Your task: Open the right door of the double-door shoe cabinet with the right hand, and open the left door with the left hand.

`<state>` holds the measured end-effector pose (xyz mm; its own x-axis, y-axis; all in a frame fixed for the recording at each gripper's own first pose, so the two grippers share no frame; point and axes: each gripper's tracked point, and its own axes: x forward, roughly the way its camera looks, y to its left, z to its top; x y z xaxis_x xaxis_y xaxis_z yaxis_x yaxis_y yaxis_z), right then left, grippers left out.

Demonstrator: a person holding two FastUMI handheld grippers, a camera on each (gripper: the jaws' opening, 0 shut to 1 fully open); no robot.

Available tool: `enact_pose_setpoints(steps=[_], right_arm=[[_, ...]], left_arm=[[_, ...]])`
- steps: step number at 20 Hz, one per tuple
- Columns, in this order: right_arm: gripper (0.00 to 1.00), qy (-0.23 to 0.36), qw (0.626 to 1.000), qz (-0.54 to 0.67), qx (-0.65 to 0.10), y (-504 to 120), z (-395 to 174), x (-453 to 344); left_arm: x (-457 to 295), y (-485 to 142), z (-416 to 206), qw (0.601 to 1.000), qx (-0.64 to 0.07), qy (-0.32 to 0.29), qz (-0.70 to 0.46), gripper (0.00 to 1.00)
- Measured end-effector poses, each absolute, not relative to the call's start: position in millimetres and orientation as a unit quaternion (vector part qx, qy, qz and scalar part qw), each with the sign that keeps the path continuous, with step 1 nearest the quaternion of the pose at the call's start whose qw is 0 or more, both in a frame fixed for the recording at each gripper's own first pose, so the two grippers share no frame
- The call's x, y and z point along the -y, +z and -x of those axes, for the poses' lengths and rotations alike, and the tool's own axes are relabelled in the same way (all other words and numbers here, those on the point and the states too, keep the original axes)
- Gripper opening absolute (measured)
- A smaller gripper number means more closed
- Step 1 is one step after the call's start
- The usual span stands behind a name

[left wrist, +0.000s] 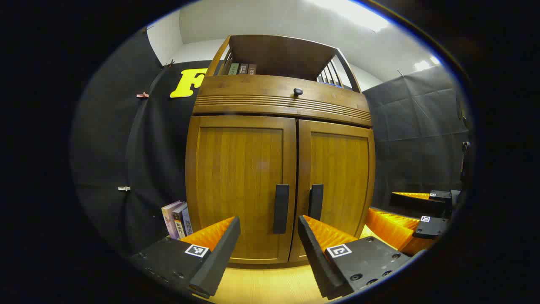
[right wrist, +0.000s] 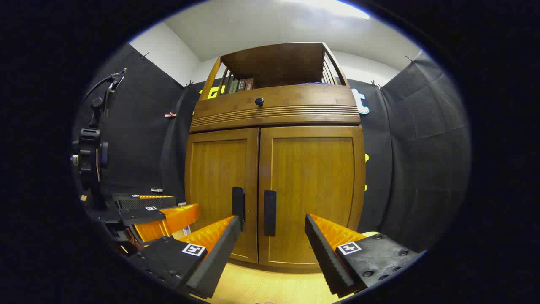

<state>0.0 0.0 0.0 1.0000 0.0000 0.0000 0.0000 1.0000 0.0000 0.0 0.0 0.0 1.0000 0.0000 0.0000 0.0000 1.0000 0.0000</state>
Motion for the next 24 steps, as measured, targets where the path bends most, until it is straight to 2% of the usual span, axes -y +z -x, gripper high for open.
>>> enact_pose_setpoints(steps=[1,5,6,8,9,10,11,13,15,16,18,21,22,24], right_arm=[[0.95,0.000,1.000,0.001,-0.002,-2,0,-1],[0.97,0.000,1.000,0.005,-0.002,-3,2,-2],[0.97,0.001,1.000,0.004,-0.001,-1,2,-3],[0.97,0.005,1.000,-0.001,0.001,-1,2,-5],[0.97,0.005,1.000,-0.002,0.003,0,2,-5],[0.97,0.004,1.000,-0.002,0.005,0,3,-5],[0.97,0.004,1.000,-0.001,0.006,1,3,-5],[0.95,0.004,1.000,0.000,0.004,0,2,-6],[0.95,0.006,1.000,0.001,0.004,-1,3,-7],[0.97,0.006,1.000,0.002,0.005,0,4,-8],[0.96,0.005,1.000,0.003,0.006,0,5,-7],[0.95,0.002,1.000,0.002,0.005,-1,5,-6],[0.95,0.000,1.000,0.001,0.005,-1,4,-5],[0.97,-0.003,1.000,0.002,0.008,0,3,-4]], left_arm=[[0,1,0,1.000,-0.001,0.000,-0.002,0.86],[5,1,-1,1.000,0.001,-0.012,0.006,0.86],[4,2,1,1.000,0.002,-0.011,0.006,0.82],[2,3,2,1.000,0.005,-0.007,0.005,0.86],[1,4,4,1.000,0.005,-0.006,0.005,0.82],[0,4,5,1.000,0.006,-0.006,0.005,0.86],[0,5,6,1.000,0.007,-0.006,0.004,0.82],[-3,5,7,1.000,0.007,-0.003,0.002,0.86],[-3,5,8,1.000,0.007,-0.003,0.003,0.86],[-3,4,8,1.000,0.007,-0.004,0.005,0.82],[-4,4,9,1.000,0.007,-0.005,0.008,0.82],[-4,4,10,1.000,0.007,-0.007,0.007,0.90],[-3,4,10,1.000,0.007,-0.007,0.006,0.82],[-2,4,9,1.000,0.008,-0.009,0.002,0.82]])
